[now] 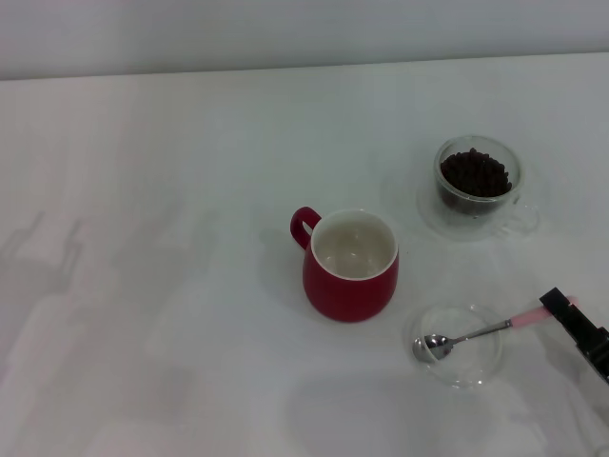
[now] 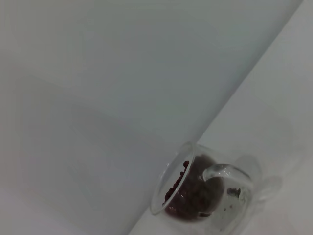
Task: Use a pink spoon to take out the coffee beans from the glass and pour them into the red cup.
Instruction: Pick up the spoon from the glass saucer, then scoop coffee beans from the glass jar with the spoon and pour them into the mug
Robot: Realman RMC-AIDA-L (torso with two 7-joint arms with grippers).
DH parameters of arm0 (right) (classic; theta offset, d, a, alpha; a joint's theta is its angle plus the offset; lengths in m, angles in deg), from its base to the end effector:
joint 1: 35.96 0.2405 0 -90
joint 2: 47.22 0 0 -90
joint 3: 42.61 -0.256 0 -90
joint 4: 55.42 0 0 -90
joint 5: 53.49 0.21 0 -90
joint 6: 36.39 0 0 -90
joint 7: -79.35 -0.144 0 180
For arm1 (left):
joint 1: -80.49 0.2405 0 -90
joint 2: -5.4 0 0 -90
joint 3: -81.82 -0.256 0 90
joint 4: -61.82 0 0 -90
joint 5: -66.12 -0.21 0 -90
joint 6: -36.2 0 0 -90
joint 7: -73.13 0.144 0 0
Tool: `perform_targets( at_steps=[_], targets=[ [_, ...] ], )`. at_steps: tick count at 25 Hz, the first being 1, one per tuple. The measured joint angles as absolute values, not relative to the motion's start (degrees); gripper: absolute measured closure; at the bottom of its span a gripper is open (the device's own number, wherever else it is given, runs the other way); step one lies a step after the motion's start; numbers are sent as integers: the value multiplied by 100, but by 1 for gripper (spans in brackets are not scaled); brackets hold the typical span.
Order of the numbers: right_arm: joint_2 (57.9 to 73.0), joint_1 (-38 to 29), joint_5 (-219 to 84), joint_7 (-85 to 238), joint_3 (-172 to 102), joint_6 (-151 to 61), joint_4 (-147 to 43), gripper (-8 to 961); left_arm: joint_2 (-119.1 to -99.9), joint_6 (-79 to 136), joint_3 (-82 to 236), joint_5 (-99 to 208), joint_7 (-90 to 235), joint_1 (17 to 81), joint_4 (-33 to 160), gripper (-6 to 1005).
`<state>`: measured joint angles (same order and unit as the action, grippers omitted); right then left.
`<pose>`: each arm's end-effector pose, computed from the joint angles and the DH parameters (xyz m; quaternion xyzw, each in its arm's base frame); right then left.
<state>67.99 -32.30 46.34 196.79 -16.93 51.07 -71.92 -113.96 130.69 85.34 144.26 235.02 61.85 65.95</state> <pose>0.3770 0.1357 -0.0464 -0.5317 0.6067 0.4836 0.3396 -0.3287 0.2599 0.0111 -0.7323 -0.1160 -0.3855 0.5492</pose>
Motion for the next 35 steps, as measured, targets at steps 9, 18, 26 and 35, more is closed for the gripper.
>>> perform_targets(
  at_steps=[9,18,26,35],
  targets=[
    [6799,-3191,4634,19533,-1686,5185,-7113,792,-11396,13006,8543,14425,23502,6141,6595,521],
    [6794,-3134,4587,19391,-1650,5801,-6776,795,-11394,13006,8543,14425,23502,6133,6596,521],
    [6782,-3060,4465,18982,-1602,6143,-5988,800,-11387,13013,8543,14425,23502,6133,6596,521],
    [6760,-2514,4485,18628,-1650,6246,-5140,801,-11392,13035,8515,14419,23508,6172,6596,521]
  ],
)
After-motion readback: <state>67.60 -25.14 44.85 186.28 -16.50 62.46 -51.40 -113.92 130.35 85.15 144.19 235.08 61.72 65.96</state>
